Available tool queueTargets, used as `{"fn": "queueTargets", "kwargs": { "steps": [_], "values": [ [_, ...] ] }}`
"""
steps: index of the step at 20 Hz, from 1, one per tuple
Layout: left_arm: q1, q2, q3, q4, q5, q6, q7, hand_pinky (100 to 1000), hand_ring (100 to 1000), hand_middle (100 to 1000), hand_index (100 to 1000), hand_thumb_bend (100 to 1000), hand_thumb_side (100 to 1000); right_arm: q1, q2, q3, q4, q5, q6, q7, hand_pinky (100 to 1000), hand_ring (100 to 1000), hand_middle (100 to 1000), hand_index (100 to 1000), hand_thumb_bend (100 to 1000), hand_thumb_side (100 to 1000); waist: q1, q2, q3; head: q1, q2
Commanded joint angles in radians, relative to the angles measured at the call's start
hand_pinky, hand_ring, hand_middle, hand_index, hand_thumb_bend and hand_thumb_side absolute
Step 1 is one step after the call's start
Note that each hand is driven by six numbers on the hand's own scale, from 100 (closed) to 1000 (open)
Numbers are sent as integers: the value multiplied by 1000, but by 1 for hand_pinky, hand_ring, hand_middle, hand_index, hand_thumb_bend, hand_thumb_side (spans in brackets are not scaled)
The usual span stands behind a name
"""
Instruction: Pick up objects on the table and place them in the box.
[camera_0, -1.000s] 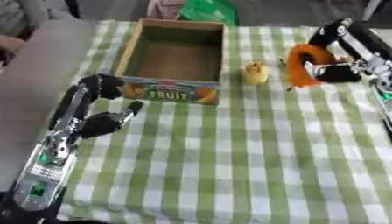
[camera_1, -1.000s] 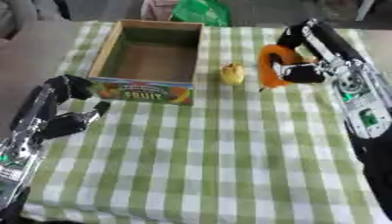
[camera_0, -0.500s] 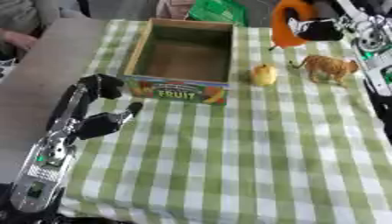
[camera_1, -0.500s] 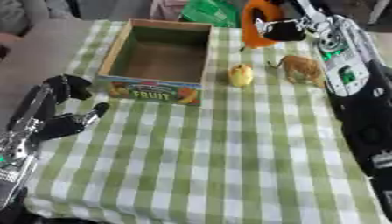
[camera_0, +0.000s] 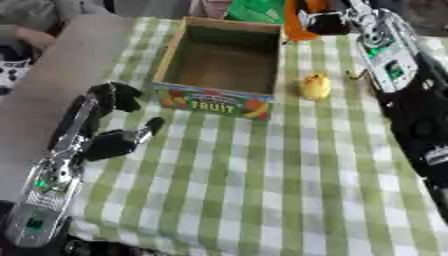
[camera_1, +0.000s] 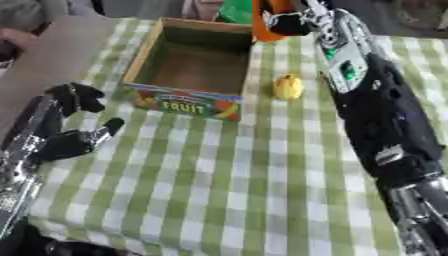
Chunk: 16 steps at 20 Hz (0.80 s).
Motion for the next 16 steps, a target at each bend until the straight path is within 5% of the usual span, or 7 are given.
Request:
{"fn": "queueTargets", "kwargs": {
  "steps": [1,7,10,16],
  "values": [
    [-23,3,-13,-27,8,-5,-18,681,604,472,649,543,161,-38,18,-27,28,47,11,-49,665,620,324,416,100,100,2,-11,16,-25,-23],
    [-35,-2,-27,-28,13,-7,-36,681,604,472,649,544,161,-51,78,-47,85,105,33,-127,679,647,392,506,100,100,2,-2,54,-50,-34],
    [-37,-4,-29,-29,14,-8,-39,681,605,472,649,546,162,-43,104,-38,102,134,18,-117,694,678,476,619,100,100,2,0,59,-52,-35],
    [-37,-4,-29,-28,14,-8,-40,680,605,472,649,549,162,-27,125,-4,137,202,-52,-38,786,836,796,895,100,131,1,0,54,-51,-35]
  ]
}}
